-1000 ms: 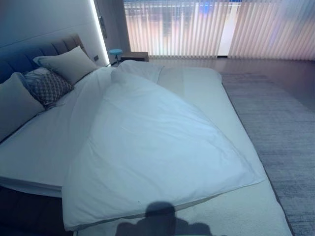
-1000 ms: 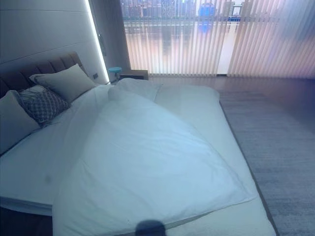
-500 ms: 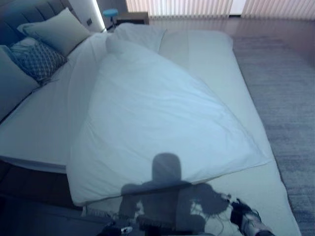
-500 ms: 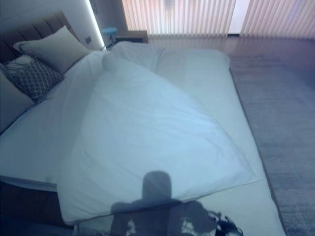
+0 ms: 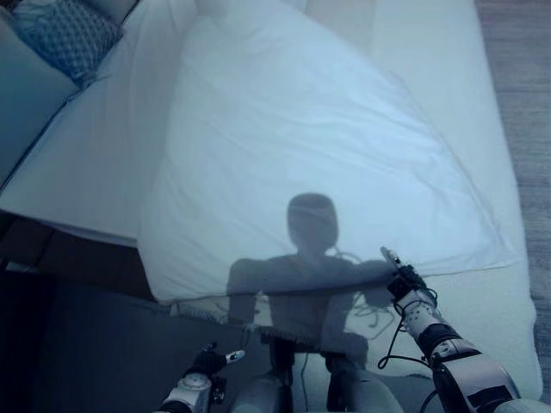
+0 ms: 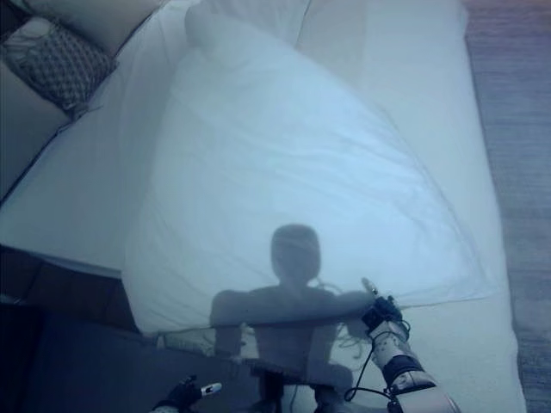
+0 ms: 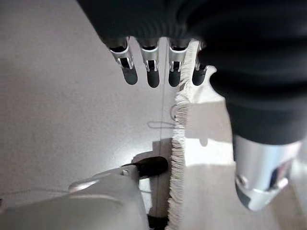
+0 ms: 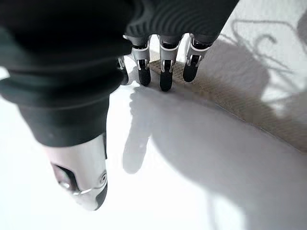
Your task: Make the bed
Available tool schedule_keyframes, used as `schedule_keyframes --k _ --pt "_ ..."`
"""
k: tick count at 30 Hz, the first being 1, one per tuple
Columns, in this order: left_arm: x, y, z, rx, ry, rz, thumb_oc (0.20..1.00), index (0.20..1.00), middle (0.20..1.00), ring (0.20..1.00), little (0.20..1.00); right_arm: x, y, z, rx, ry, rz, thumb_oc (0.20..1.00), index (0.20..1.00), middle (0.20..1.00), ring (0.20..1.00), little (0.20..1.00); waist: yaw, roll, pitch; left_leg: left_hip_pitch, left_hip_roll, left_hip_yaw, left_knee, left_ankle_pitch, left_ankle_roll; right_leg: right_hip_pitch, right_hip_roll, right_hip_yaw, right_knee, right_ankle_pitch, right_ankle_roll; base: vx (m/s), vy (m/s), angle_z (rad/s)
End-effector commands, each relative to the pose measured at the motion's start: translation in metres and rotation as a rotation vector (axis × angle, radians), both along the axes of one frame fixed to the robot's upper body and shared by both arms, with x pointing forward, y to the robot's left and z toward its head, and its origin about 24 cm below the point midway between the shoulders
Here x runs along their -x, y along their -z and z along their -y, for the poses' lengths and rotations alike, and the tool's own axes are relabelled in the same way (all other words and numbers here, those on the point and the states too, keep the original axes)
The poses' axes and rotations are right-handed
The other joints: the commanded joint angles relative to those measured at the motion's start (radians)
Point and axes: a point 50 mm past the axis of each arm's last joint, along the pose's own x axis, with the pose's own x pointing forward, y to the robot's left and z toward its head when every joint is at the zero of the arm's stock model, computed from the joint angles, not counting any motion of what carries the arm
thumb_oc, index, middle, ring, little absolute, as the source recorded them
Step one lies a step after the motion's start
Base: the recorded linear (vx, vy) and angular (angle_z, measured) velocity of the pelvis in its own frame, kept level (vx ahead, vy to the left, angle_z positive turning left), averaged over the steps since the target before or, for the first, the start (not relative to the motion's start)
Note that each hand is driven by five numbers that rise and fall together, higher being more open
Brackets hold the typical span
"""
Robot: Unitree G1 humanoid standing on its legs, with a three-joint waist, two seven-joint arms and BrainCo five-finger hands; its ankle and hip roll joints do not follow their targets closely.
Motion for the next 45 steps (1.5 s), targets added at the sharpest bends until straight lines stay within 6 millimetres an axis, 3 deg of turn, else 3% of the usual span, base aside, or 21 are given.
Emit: schedule_keyframes --k 1,4,5,6,8,9,10,11,19,23,24,25,28,29,30,33,34,40,45 --pt "-0.005 -0.001 0.006 -0.014 0.034 0.006 1.0 1.0 1.0 1.0 1.0 -0.022 -0.035 0.016 0.072 0.051 0.062 1.0 1.0 1.0 1.0 1.0 0.033 -0.034 -0.001 -0.057 -0.025 -0.019 -0.042 0.071 -0.061 -0.01 -0.084 0.017 0.098 0.006 0.134 0.0 -0.008 0.19" --pt "-0.011 -0.005 0.012 -0.002 0.06 0.035 1.0 1.0 1.0 1.0 1.0 -0.031 -0.055 0.028 0.1 0.076 0.088 1.0 1.0 1.0 1.0 1.0 0.037 -0.017 0.013 -0.079 -0.029 -0.029 -0.042 0.076 -0.065 -0.03 -0.086 0.01 0.105 0.005 0.134 -0.01 -0.005 0.12" --pt "-0.016 -0.008 0.018 0.015 0.077 0.062 1.0 1.0 1.0 1.0 1.0 -0.037 -0.072 0.039 0.124 0.101 0.111 1.0 1.0 1.0 1.0 1.0 0.042 -0.003 0.03 -0.095 -0.035 -0.04 -0.042 0.075 -0.066 -0.048 -0.089 0.003 0.118 -0.005 0.132 -0.04 -0.001 0.21" --pt "-0.017 -0.008 0.018 0.015 0.077 0.063 1.0 1.0 1.0 1.0 1.0 -0.037 -0.073 0.039 0.125 0.102 0.113 1.0 1.0 1.0 1.0 1.0 0.042 -0.002 0.03 -0.1 -0.035 -0.04 -0.042 0.079 -0.066 -0.052 -0.089 0.002 0.118 -0.001 0.131 -0.03 -0.005 0.32" --pt "-0.024 -0.013 0.025 0.038 0.089 0.107 1.0 1.0 1.0 1.0 1.0 -0.047 -0.103 0.05 0.147 0.138 0.176 1.0 1.0 1.0 1.0 1.0 0.049 0.019 0.052 -0.126 -0.043 -0.048 -0.042 0.084 -0.064 -0.088 -0.094 0.005 0.145 -0.007 0.13 -0.03 0.008 0.16" --pt "-0.025 -0.014 0.025 0.038 0.089 0.107 1.0 1.0 1.0 1.0 1.0 -0.047 -0.103 0.051 0.147 0.138 0.176 0.956 0.956 0.956 0.956 0.956 0.049 0.019 0.052 -0.127 -0.043 -0.049 -0.042 0.084 -0.064 -0.09 -0.094 0.005 0.146 -0.007 0.13 -0.03 0.014 0.04" --pt "-0.027 -0.016 0.028 0.053 0.088 0.126 1.0 1.0 1.0 1.0 1.0 -0.05 -0.118 0.058 0.161 0.163 0.201 0.357 0.357 0.357 0.357 0.357 0.052 0.028 0.064 -0.14 -0.045 -0.052 -0.042 0.09 -0.065 -0.105 -0.098 0.003 0.152 -0.006 0.13 -0.02 0.009 -0.05" --pt "-0.028 -0.017 0.031 0.067 0.088 0.139 1.0 1.0 1.0 1.0 1.0 -0.054 -0.128 0.058 0.155 0.177 0.233 0.2 0.2 0.2 0.2 0.2 0.054 0.033 0.07 -0.148 -0.046 -0.053 -0.042 0.091 -0.065 -0.112 -0.1 0.004 0.153 -0.005 0.132 0.0 0.0 0.0" --pt "-0.043 -0.03 0.051 0.176 0.062 0.23 1.0 1.0 1.0 1.0 1.0 -0.066 -0.163 0.05 0.103 0.214 0.412 0.2 0.2 0.2 0.2 0.2 0.051 0.03 0.087 -0.157 -0.051 -0.056 -0.042 0.092 -0.068 -0.114 -0.099 0.009 0.14 0.011 0.14 0.0 0.001 0.02" --pt "-0.061 -0.06 0.076 0.398 0.06 0.374 1.0 1.0 1.0 1.0 1.0 -0.076 -0.192 0.012 0.324 -0.001 0.548 0.2 0.2 0.2 0.2 0.2 0.019 0.0 0.092 -0.128 -0.05 -0.038 -0.042 0.082 -0.062 -0.095 -0.094 0.031 0.132 0.021 0.145 0.0 0.024 -0.02" --pt "-0.061 -0.06 0.075 0.398 0.059 0.373 1.0 1.0 1.0 1.0 1.0 -0.076 -0.192 0.011 0.325 0.0 0.547 0.2 0.2 0.2 0.2 0.2 0.019 0.0 0.091 -0.131 -0.05 -0.038 -0.042 0.086 -0.061 -0.096 -0.094 0.031 0.131 0.026 0.144 0.02 0.044 -0.01" --pt "-0.063 -0.073 0.088 0.497 0.09 0.407 1.0 1.0 1.0 1.0 1.0 -0.076 -0.203 -0.007 0.42 -0.096 0.605 0.2 0.2 0.2 0.2 0.2 0.0 -0.018 0.089 -0.111 -0.048 -0.022 -0.042 0.075 -0.057 -0.084 -0.094 0.043 0.13 0.026 0.147 0.02 0.054 -0.1" --pt "-0.068 -0.089 0.11 0.646 0.124 0.421 1.0 1.0 1.0 1.0 1.0 -0.074 -0.208 -0.034 0.478 -0.208 0.667 0.2 0.2 0.2 0.2 0.2 -0.028 -0.045 0.082 -0.08 -0.043 0.009 -0.042 0.058 -0.046 -0.071 -0.092 0.073 0.131 0.032 0.153 0.01 0.063 -0.27" --pt "-0.068 -0.089 0.11 0.646 0.124 0.421 1.0 1.0 1.0 1.0 1.0 -0.074 -0.208 -0.035 0.478 -0.208 0.667 0.2 0.2 0.2 0.2 0.2 -0.027 -0.045 0.081 -0.083 -0.043 0.01 -0.042 0.061 -0.046 -0.074 -0.092 0.074 0.129 0.036 0.153 0.01 0.068 -0.32" --pt "-0.069 -0.097 0.124 0.734 0.129 0.411 1.0 1.0 1.0 1.0 1.0 -0.071 -0.213 -0.047 0.526 -0.268 0.704 0.2 0.2 0.2 0.2 0.2 -0.044 -0.065 0.077 -0.059 -0.039 0.035 -0.042 0.047 -0.037 -0.066 -0.087 0.099 0.133 0.037 0.156 0.0 0.062 -0.33" --pt "-0.071 -0.104 0.138 0.811 0.124 0.397 1.0 1.0 1.0 1.0 1.0 -0.068 -0.22 -0.059 0.563 -0.304 0.74 0.2 0.2 0.2 0.2 0.2 -0.056 -0.08 0.069 -0.043 -0.036 0.064 -0.042 0.041 -0.031 -0.065 -0.082 0.127 0.133 0.044 0.16 0.0 0.059 -0.51" --pt "-0.074 -0.109 0.149 0.875 0.122 0.366 1.0 1.0 1.0 1.0 1.0 -0.065 -0.223 -0.072 0.579 -0.337 0.768 0.2 0.2 0.2 0.2 0.2 -0.071 -0.096 0.06 -0.023 -0.03 0.089 -0.042 0.03 -0.026 -0.06 -0.078 0.153 0.13 0.045 0.163 0.0 0.047 -0.65" --pt "-0.072 -0.112 0.173 1.033 0.02 0.271 1.0 1.0 1.0 1.0 1.0 -0.058 -0.228 -0.092 0.596 -0.406 0.816 0.2 0.2 0.2 0.2 0.2 -0.097 -0.126 0.037 0.017 -0.023 0.139 -0.042 0.015 -0.018 -0.048 -0.067 0.199 0.125 0.048 0.169 -0.01 0.024 -0.38" --pt "-0.074 -0.117 0.183 1.107 -0.06 0.237 1.0 1.0 1.0 1.0 1.0 -0.054 -0.223 -0.096 0.582 -0.415 0.82 0.2 0.2 0.2 0.2 0.2 -0.103 -0.138 0.024 0.03 -0.022 0.147 -0.042 0.01 -0.015 -0.042 -0.062 0.207 0.121 0.049 0.171 -0.02 -0.011 -0.16"
